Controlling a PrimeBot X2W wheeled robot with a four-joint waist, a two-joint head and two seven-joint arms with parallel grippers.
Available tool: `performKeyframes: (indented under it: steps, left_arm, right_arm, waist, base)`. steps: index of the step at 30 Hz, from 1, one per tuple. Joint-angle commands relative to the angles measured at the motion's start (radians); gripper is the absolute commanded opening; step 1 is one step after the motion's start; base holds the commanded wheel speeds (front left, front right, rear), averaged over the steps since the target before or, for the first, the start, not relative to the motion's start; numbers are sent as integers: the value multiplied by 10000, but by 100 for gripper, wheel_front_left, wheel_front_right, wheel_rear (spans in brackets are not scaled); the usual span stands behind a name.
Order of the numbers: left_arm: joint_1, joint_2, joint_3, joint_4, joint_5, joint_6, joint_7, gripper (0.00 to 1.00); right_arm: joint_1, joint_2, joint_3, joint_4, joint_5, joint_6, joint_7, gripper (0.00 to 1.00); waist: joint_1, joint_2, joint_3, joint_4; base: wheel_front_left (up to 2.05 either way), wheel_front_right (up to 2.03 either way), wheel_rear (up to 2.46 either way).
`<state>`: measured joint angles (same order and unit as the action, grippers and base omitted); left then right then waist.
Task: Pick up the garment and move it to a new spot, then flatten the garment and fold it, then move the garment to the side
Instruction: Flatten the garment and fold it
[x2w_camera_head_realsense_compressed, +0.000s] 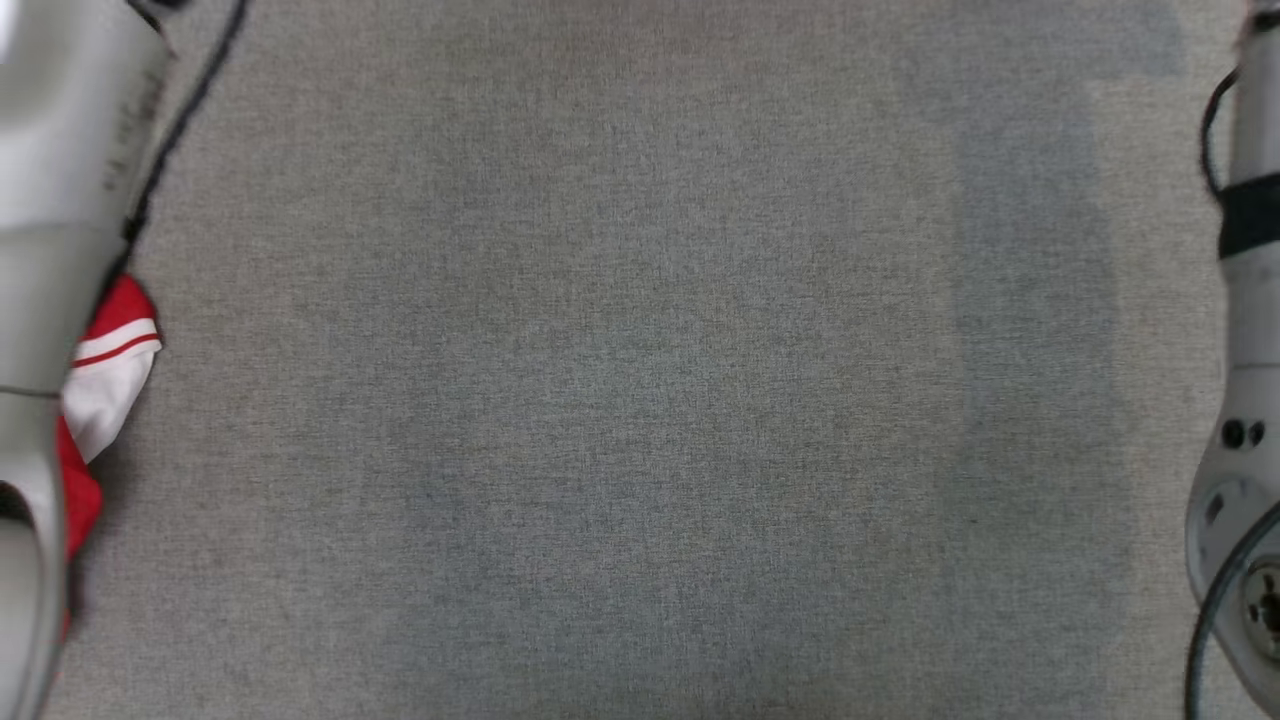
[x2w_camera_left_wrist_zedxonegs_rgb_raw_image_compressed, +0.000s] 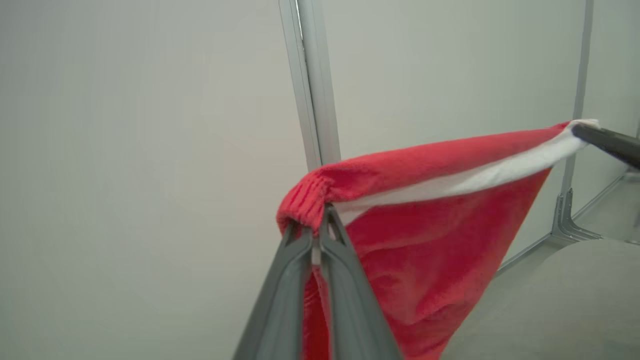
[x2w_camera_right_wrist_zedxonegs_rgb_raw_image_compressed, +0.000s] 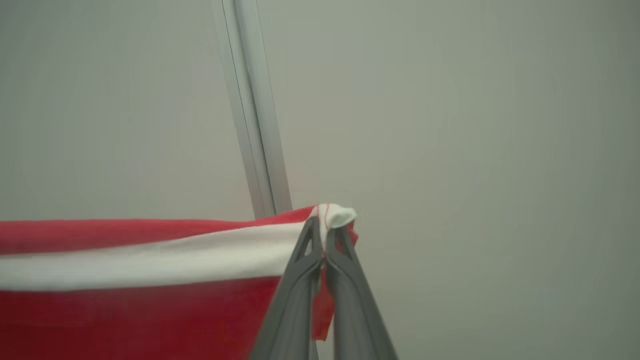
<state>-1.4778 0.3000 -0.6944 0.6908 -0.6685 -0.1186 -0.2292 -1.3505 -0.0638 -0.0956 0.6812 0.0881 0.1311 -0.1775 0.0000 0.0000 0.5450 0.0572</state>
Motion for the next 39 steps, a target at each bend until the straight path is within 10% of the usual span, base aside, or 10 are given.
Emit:
performKeyframes:
  steps: [1,21,39]
  left_arm:
    - [304,-71,-118,207,7,-50,-117,0]
    - [4991,-521,-2928,370,54,-120,-368,0]
    - [7442,-564,-4429,-48,111,-122,-358,0]
  right_arm:
    - [337,0,83,368,-30,-5,-159,0]
    - [3877,-1726,3407,3869,1675,-3,-250,0]
    - [6596,-4012,7115,2068,5179,-5,2247,0]
  waist:
    - [0,0,195,42]
    - [0,0,-1414,348]
    - [0,0,-3688,224]
  base:
    - [0,0,0]
    - [0,0,0]
    - [0,0,0]
